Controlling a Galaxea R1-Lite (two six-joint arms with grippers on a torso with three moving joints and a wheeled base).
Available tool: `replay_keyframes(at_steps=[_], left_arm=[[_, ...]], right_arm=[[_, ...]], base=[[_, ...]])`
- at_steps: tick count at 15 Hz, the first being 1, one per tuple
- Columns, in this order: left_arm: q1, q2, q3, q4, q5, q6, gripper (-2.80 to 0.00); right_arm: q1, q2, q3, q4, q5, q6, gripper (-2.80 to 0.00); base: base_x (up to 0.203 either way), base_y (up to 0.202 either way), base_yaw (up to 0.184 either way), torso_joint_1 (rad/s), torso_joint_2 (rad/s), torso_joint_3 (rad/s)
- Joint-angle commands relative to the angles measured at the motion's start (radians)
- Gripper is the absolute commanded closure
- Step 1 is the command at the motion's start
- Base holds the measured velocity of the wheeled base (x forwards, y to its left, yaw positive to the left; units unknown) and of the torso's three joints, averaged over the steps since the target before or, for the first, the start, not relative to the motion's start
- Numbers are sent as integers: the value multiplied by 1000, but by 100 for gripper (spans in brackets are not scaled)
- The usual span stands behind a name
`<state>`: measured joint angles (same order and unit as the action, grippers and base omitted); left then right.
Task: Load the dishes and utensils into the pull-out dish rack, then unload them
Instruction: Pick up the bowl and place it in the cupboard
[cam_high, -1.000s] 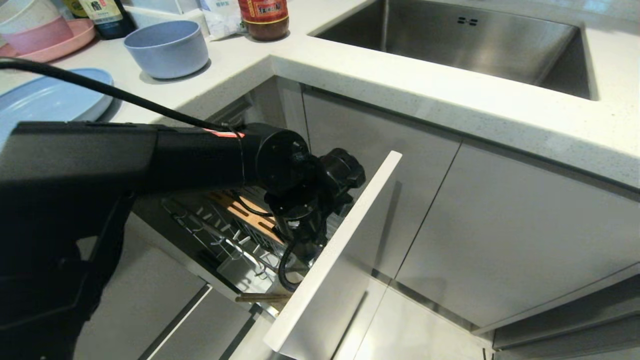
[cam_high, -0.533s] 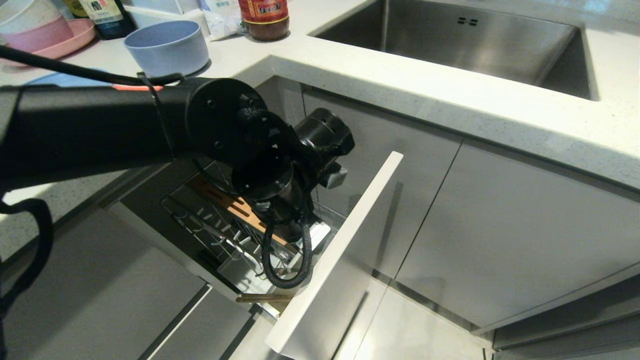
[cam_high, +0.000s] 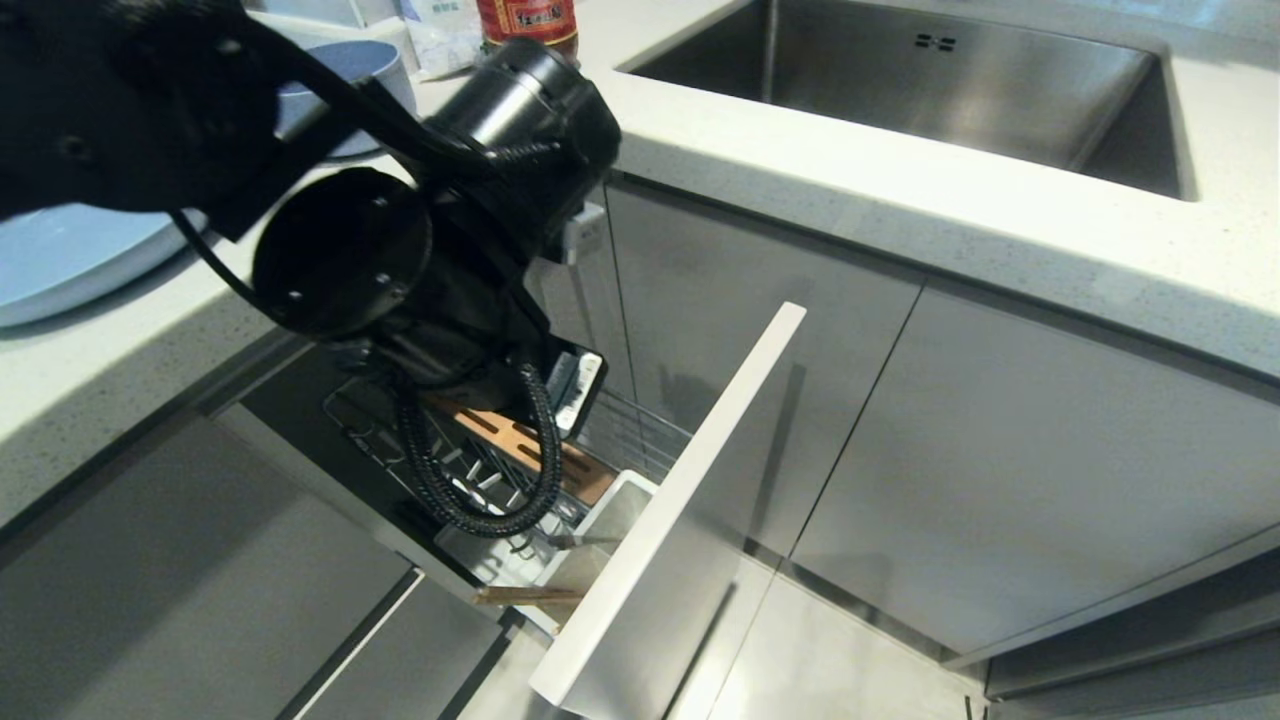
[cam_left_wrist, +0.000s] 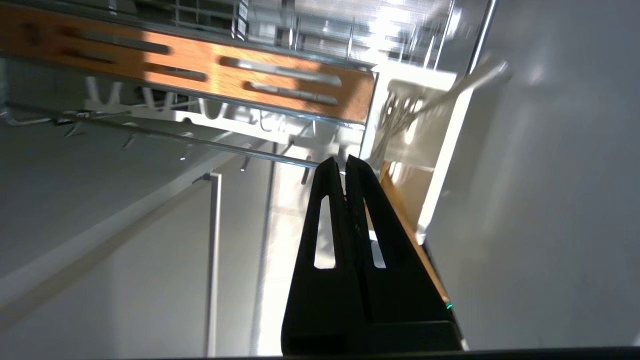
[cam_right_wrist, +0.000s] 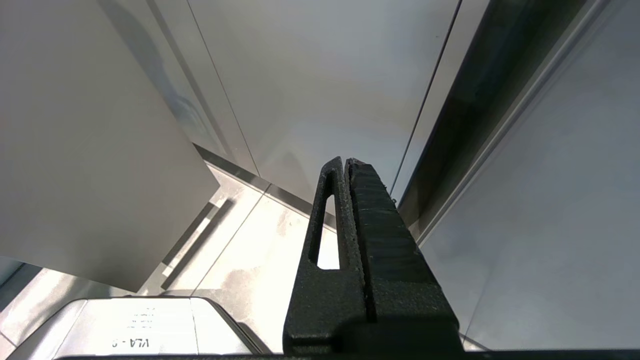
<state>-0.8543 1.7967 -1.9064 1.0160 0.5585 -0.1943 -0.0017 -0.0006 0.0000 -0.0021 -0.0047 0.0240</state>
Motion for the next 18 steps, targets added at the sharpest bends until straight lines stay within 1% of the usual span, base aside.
replay_keyframes(at_steps=[1,4,7,11,12,13,14,16,18], left_arm=[[9,-126,0,-5,5,-17,0],[65,-247,-2,-59,2,-18,0],[182,-341,-3,-178,-22,1,0],[350,-400,-8,-323,-127,37,0],[398,-403,-10,-374,-159,50,0],[437,-404,-12,-456,-195,73,0],[461,-404,-13,-526,-214,92,0],[478,-392,-18,-628,-225,138,0],[478,-360,-19,-660,-224,164,0]], right_arm=[[0,-3,2,0,0,1,0],[0,-2,2,1,0,1,0],[0,-2,2,-1,0,1,0],[0,-3,2,-1,0,0,0],[0,-3,2,-1,0,0,0],[0,-2,2,-1,0,1,0],[0,-2,2,0,0,1,0],[0,-3,2,0,0,0,0],[0,-2,2,-1,0,0,0]], base=[[0,0,0,0,0,0],[0,0,0,0,0,0],[0,0,0,0,0,0],[0,0,0,0,0,0],[0,0,0,0,0,0],[0,0,0,0,0,0],[0,0,0,0,0,0],[0,0,0,0,0,0],[0,0,0,0,0,0]])
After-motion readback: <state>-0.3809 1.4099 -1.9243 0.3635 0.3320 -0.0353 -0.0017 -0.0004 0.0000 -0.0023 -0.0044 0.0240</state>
